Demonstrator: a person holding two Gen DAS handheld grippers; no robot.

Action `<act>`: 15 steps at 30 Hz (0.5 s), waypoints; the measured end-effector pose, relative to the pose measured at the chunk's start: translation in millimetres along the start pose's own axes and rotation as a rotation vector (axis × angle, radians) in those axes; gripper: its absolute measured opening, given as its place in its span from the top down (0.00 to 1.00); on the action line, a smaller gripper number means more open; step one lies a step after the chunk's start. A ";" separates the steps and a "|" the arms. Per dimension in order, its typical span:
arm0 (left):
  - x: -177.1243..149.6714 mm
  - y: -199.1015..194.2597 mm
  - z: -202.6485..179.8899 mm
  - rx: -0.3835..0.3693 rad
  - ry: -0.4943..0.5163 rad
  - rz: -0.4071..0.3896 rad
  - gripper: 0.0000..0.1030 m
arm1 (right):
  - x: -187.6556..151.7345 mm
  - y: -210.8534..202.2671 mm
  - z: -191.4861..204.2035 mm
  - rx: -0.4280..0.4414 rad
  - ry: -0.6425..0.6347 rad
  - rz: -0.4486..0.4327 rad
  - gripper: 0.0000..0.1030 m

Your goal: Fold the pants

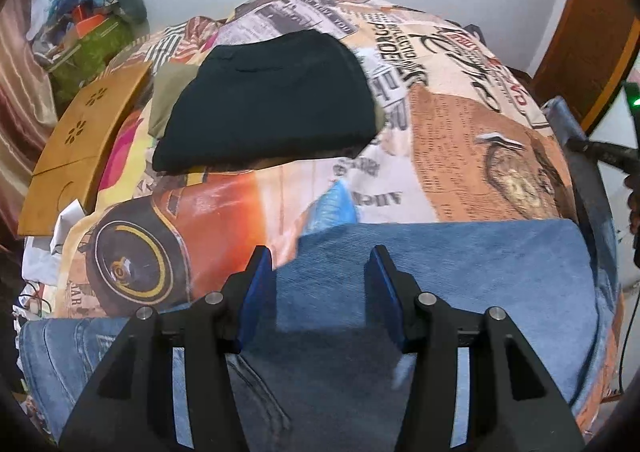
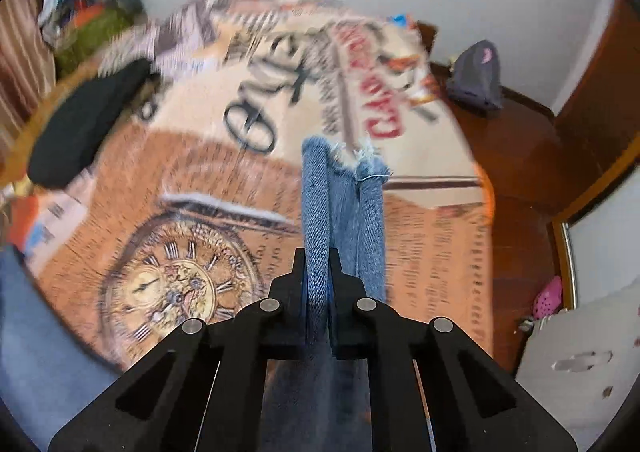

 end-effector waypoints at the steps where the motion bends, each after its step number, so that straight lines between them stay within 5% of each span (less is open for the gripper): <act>1: -0.6 -4.0 -5.6 -0.005 0.006 -0.004 0.51 | -0.7 -11.4 -6.2 -0.001 0.011 -0.019 0.93; 9: -8.6 -27.6 -57.6 -0.046 0.068 -0.009 0.51 | -40.3 -91.7 -78.7 -0.037 0.138 -0.135 0.93; 15: -19.3 -32.4 -102.5 -0.078 0.123 0.002 0.47 | -101.5 -81.2 -122.7 -0.029 0.215 -0.074 0.91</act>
Point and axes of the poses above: each gripper's, at about its wrist camera, not at the fingertips, and y roughly the way its jaws point, z to its left, x to its top, the point moved 8 cm from there along y, roughly the way its jaws point, and after that the axes turned 3 degrees about z, right-handed, at the moved point
